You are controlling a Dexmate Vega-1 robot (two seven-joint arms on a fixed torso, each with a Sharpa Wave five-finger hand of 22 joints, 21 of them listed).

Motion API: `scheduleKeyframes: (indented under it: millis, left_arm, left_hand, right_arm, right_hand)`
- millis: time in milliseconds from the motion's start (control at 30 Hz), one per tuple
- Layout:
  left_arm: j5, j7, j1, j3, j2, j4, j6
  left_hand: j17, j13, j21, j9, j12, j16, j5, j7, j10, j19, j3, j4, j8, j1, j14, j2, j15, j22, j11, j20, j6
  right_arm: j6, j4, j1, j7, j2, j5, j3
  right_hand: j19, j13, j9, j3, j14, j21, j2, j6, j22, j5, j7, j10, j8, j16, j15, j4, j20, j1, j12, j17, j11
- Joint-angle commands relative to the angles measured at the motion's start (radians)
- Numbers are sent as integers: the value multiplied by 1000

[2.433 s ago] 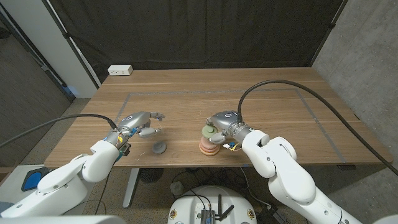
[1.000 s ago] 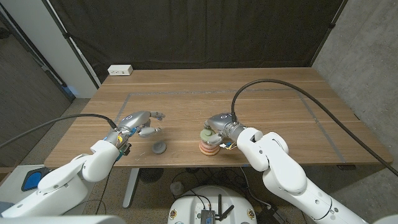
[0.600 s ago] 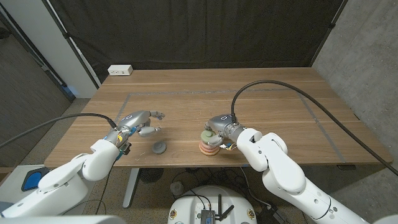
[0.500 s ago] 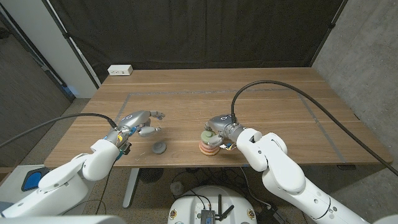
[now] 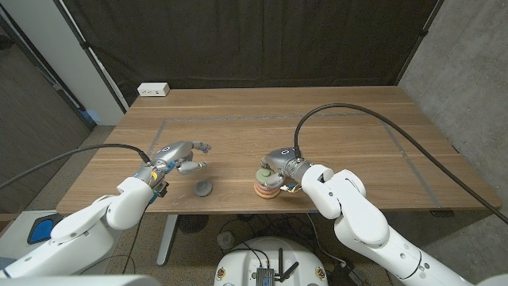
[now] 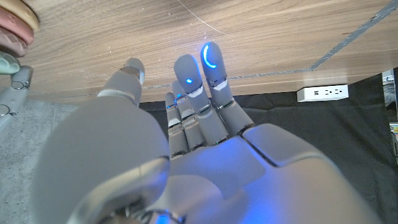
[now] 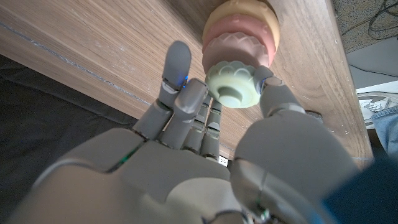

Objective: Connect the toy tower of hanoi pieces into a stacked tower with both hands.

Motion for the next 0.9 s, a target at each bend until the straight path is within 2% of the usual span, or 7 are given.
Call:
scheduleKeyframes:
  millis: [33, 900]
  left_arm:
    - [-3, -1, -7, 14, 10, -5, 15]
    - [4, 5, 27, 1, 15, -31, 39]
  left_hand:
    - [1, 4, 0, 3, -2, 0, -2, -1, 6, 8, 9, -3, -1, -3, 5, 0, -32, 5, -4, -133, 10]
    - [-1, 6, -1, 4, -2, -2, -3, 0, 8, 8, 12, -3, -1, -3, 4, 0, -32, 5, -5, -133, 11]
  right_arm:
    - [-3, 6, 4, -8, -12, 12, -5]
    - [-21, 11, -9, -40, -28, 11, -14]
  right_hand:
    - [3, 38, 3, 43, -8, -8, 56, 12, 0, 8, -10, 45, 4, -2, 2, 33, -55, 57, 3, -2, -42]
    - [-2, 38, 8, 43, -26, -12, 49, 16, -3, 8, -12, 26, 6, -13, 1, 30, -55, 57, -7, -6, -38]
